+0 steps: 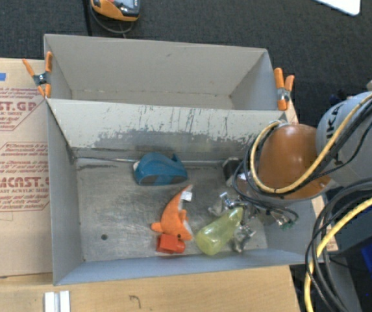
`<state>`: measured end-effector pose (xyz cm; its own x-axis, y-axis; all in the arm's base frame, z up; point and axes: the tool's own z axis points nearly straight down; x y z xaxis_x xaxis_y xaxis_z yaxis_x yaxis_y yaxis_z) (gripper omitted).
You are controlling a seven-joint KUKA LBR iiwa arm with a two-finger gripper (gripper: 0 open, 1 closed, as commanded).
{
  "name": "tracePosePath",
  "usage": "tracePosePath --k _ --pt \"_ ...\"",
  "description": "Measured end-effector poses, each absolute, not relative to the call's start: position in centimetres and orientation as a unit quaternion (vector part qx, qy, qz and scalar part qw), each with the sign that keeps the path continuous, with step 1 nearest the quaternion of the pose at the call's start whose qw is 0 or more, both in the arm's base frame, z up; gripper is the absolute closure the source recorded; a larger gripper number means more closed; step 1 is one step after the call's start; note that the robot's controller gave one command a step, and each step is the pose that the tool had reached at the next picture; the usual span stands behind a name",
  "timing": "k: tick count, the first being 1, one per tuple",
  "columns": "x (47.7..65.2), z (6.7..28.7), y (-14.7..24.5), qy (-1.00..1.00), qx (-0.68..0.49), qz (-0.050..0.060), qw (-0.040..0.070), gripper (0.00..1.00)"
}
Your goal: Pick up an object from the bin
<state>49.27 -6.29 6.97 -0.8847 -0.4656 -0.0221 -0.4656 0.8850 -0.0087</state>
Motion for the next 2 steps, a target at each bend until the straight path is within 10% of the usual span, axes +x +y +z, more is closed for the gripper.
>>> tracePosePath --k 2 --pt "49.09 7.54 -6.56 0.968 -0.251 -0.001 0.008 1.0"
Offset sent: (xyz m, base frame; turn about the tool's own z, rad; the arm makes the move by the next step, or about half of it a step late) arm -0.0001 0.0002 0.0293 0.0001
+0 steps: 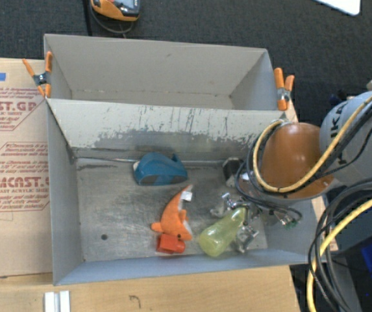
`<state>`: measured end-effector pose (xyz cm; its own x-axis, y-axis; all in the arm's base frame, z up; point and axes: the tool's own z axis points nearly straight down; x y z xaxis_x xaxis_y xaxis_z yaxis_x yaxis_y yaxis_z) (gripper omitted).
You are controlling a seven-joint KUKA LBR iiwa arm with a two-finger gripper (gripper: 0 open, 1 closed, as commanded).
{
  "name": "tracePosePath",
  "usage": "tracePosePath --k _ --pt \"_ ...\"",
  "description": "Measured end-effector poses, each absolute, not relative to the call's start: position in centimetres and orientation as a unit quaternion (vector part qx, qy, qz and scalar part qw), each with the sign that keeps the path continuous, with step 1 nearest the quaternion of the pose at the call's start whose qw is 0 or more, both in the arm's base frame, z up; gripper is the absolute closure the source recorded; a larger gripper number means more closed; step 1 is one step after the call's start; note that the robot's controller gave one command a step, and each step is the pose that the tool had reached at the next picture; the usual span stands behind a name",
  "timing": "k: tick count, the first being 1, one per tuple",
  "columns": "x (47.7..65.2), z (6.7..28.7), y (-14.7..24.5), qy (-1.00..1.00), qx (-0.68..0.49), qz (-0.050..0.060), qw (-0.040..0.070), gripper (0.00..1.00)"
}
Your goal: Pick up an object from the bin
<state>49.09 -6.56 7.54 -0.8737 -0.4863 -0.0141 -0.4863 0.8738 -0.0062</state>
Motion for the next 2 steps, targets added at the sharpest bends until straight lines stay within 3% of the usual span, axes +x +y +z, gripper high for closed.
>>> tracePosePath --k 2 --pt "48.77 9.07 -6.48 0.968 -0.25 0.001 -0.001 1.0"
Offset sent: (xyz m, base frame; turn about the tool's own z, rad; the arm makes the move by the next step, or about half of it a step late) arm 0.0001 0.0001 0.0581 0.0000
